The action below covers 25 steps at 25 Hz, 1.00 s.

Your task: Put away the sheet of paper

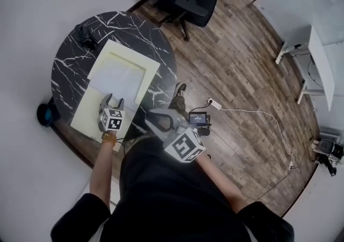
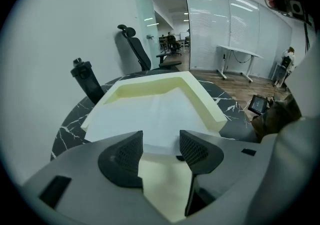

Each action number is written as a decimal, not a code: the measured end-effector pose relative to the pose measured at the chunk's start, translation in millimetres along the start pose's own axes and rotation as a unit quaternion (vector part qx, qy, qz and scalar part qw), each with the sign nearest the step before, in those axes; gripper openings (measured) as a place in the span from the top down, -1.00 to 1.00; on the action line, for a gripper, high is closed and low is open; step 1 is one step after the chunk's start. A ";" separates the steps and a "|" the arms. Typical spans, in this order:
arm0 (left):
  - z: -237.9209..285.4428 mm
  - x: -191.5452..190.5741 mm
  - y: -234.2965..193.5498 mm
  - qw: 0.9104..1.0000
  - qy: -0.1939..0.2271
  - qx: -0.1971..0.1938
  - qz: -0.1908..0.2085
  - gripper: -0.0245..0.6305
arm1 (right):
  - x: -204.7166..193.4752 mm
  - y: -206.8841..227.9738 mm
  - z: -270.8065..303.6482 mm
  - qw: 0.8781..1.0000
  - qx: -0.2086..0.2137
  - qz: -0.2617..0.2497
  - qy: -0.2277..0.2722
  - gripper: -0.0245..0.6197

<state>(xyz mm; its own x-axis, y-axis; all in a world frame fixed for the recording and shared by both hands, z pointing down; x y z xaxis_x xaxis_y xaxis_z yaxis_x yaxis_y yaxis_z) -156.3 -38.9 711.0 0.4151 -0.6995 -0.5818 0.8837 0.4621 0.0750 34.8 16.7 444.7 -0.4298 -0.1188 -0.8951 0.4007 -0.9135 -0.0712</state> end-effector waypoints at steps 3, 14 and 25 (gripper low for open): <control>18.2 2.7 0.5 1.000 -0.018 -0.021 -0.014 0.18 | -1.5 -0.3 -2.9 1.000 -0.004 0.000 -0.001 0.71; 48.1 -2.9 7.3 0.993 -0.077 -0.064 -0.067 0.18 | -12.4 11.0 -17.2 1.000 -0.028 0.012 -0.006 0.71; 25.5 -25.3 0.9 0.996 -0.056 -0.029 -0.070 0.19 | -11.4 13.8 -12.2 1.000 -0.018 0.014 -0.003 0.71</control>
<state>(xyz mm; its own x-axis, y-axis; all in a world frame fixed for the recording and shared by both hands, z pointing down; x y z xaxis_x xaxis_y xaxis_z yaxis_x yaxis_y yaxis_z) -160.5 -34.7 746.4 0.3132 -0.8136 -0.4898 0.9219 0.3843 -0.0488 55.1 10.3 448.5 -0.4229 -0.1468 -0.8942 0.4417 -0.8950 -0.0619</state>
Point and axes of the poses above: the fingertips, and each gripper's own axes: z forward along the fingers, y to its right, x out of its top, the point moved 5 cm from there along -z, backward along the fingers, and after that the axes turned 4 degrees about -z, right-handed, at the moved point
